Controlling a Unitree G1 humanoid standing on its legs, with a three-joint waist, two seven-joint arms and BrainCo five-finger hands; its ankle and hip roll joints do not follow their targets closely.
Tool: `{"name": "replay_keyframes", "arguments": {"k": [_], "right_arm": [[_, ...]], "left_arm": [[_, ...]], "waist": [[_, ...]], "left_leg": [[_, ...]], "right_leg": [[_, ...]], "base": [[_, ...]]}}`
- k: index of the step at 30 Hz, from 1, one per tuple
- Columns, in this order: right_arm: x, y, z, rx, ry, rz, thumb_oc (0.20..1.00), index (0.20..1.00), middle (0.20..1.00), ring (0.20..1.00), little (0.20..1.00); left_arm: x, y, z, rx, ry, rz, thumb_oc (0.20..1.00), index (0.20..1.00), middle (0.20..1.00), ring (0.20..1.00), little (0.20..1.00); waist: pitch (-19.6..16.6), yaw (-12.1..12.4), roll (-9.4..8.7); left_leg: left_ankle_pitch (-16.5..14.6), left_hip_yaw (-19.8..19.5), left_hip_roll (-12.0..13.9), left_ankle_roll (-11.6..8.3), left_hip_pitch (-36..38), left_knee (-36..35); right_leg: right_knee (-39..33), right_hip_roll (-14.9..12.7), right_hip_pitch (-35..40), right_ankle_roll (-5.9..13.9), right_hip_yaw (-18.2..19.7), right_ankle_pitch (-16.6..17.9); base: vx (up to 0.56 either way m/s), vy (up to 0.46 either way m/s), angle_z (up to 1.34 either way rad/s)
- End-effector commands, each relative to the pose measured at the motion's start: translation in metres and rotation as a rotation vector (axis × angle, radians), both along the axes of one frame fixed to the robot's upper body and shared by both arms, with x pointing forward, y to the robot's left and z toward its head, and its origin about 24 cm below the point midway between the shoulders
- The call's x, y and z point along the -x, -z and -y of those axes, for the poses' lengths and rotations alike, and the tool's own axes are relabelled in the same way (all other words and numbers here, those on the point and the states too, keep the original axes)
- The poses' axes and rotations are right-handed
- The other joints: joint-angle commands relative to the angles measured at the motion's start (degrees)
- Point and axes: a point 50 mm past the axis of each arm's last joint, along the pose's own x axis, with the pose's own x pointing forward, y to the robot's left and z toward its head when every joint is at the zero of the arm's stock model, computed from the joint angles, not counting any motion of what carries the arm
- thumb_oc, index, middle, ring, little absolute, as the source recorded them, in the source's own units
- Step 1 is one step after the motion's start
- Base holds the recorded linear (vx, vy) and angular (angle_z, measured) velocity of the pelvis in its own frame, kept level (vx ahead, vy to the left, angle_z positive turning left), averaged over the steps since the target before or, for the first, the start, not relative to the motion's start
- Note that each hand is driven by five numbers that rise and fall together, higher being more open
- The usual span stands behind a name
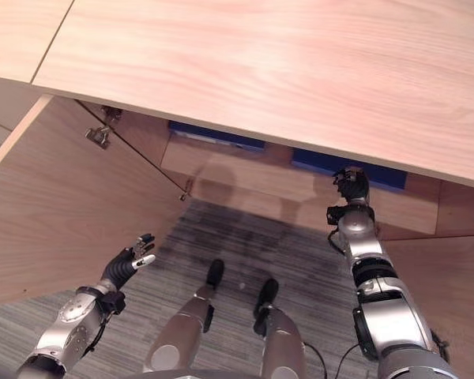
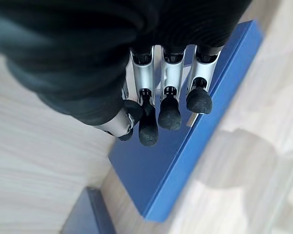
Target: Put the empty folder in the office cabinet
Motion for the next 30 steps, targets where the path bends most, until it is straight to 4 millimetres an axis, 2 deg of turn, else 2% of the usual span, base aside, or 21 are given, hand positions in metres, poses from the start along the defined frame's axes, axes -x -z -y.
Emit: {"name": "replay_keyframes", "arguments": {"k": [1,5,16,20,30], "right_arm": [[-0.006,-0.034,0.018,0.143,0.008,0.038,0.2,0.2,0.2,0.2,0.2],[-0.012,-0.047,0.027,0.198,0.032,-0.01,0.2,0.2,0.2,0.2,0.2],[-0.008,-0.052,0.051,0.167,0.131,-0.071,0.2,0.2,0.2,0.2,0.2],[-0.004,-0.055,0.059,0.167,0.171,-0.076,0.2,0.2,0.2,0.2,0.2],[0.003,-0.046,0.068,0.116,0.223,-0.102,0.2,0.2,0.2,0.2,0.2]], "left_arm": [[0.001,-0.017,0.001,-0.005,0.067,0.086,1.0,1.0,1.0,1.0,1.0],[-0.002,-0.028,0.005,0.008,0.108,0.124,1.0,1.0,1.0,1.0,1.0],[-0.007,-0.045,0.016,0.034,0.169,0.182,1.0,1.0,1.0,1.0,1.0],[-0.007,-0.051,0.02,0.04,0.196,0.203,1.0,1.0,1.0,1.0,1.0],[-0.012,-0.067,0.026,0.068,0.215,0.263,1.0,1.0,1.0,1.0,1.0]], "waist": [[0.75,1.47,0.96],[2.01,2.71,1.89],[3.86,4.81,4.36],[4.66,5.35,5.89],[5.73,5.77,7.84]], "left_leg": [[-3.44,2.12,0.84,0.05,1.04,-0.95],[-2.95,1.38,0.63,-0.23,0.2,-0.59],[-2.01,-0.31,0.03,-0.46,-1.6,-0.24],[-1.69,-0.56,-0.38,-0.52,-2.32,-0.27],[-1.95,-0.46,-0.78,-0.31,-3.84,0.88]], "right_leg": [[1.41,-1.81,2.3,5.74,2.12,-2.56],[2.47,-1.88,1.6,5.61,1.29,-2.95],[4.2,-2.25,0.3,5.23,-0.35,-4.07],[4.84,-2.5,-0.56,5.1,-0.78,-4.36],[6.96,-2.88,-2.72,5.0,-0.69,-5.04]], "base": [[-0.02,-0.056,0.08],[-0.02,-0.039,0.1],[-0.01,-0.025,0.08],[0.0,-0.003,0.14],[0.0,0.001,0.02]]}}
